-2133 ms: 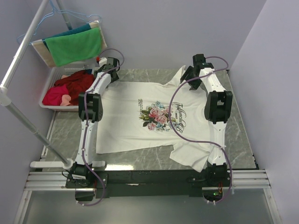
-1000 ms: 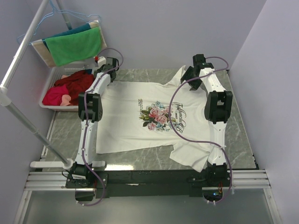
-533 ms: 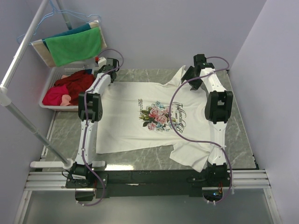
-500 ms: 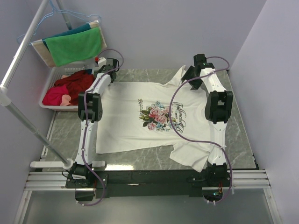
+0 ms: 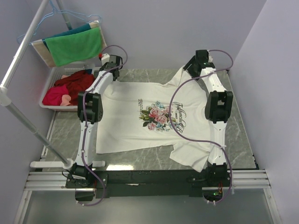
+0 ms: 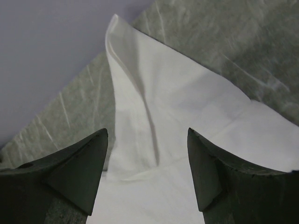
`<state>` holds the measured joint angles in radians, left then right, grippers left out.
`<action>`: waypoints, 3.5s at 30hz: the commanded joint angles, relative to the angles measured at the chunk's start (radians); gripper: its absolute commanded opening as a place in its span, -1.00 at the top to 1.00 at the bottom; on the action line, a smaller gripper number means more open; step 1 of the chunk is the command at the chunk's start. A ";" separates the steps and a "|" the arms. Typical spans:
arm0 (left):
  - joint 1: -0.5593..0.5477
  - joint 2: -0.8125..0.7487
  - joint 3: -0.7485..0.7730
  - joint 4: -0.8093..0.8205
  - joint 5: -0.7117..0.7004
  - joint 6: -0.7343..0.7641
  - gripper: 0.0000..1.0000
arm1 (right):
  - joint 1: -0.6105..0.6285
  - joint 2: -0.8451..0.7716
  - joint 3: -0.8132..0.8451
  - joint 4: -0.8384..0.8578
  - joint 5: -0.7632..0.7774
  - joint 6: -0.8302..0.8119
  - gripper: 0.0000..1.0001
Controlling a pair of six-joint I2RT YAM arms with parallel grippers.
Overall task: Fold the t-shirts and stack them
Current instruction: Fold the tshirt
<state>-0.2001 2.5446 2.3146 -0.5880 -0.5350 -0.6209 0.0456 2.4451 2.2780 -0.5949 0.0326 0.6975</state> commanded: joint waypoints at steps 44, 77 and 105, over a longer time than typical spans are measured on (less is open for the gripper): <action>-0.108 -0.613 -0.738 -0.305 0.102 -0.134 0.99 | -0.010 0.229 0.107 0.498 -0.026 0.258 -0.33; -0.153 -0.646 -0.856 -0.337 0.230 -0.080 0.99 | 0.031 0.327 0.201 0.572 -0.097 0.307 0.06; -0.177 -0.739 -0.928 -0.293 0.259 -0.057 0.99 | 0.034 0.331 0.236 0.500 -0.034 0.319 0.13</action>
<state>-0.3702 1.8721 1.3941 -0.8948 -0.2852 -0.6918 0.0925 2.7571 2.4439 -0.0826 -0.0353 1.0019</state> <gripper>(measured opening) 0.030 0.459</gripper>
